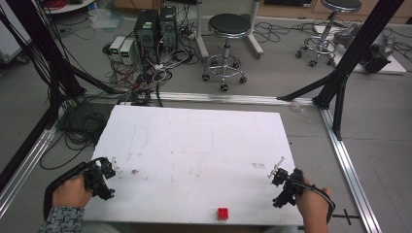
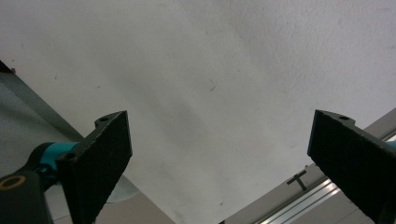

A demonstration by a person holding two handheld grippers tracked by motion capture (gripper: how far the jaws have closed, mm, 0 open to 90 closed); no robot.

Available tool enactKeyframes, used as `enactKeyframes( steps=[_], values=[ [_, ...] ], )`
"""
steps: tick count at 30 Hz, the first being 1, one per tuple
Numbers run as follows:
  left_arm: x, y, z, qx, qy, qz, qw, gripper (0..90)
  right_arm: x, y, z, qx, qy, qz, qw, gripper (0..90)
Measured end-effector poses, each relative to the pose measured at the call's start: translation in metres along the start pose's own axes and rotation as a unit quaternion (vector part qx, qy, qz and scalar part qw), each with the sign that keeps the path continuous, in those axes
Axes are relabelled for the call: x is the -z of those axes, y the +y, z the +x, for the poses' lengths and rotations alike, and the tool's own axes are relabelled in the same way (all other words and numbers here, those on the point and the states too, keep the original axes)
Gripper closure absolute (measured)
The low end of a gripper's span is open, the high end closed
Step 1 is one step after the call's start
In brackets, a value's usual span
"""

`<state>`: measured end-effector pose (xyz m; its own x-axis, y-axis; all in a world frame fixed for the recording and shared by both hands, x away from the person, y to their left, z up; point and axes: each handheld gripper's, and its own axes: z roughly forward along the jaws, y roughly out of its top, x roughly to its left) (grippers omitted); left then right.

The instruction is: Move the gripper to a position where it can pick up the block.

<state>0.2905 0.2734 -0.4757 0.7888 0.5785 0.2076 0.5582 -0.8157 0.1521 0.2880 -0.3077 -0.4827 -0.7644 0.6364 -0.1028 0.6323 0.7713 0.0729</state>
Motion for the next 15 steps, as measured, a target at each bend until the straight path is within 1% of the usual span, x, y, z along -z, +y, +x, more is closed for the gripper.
enactKeyframes(
  steps=[5, 10, 15],
  values=[
    [0.0012, 0.0002, 0.0006, -0.001, -0.002, 0.002, 1.0000, 22.3, 0.0013, -0.0018, -0.0012, 0.001, 0.001, 0.000, 1.0000, 5.6],
    [0.0011, 0.0004, 0.0004, 0.000, -0.003, 0.000, 1.0000, 22.3, 0.0026, -0.0032, -0.0014, -0.006, 0.000, -0.001, 1.0000, 5.7],
    [0.0017, 0.0001, 0.0005, 0.000, 0.001, -0.002, 1.0000, 22.2, 0.0037, -0.0026, -0.0012, -0.001, -0.001, -0.002, 1.0000, 5.6]
  ],
)
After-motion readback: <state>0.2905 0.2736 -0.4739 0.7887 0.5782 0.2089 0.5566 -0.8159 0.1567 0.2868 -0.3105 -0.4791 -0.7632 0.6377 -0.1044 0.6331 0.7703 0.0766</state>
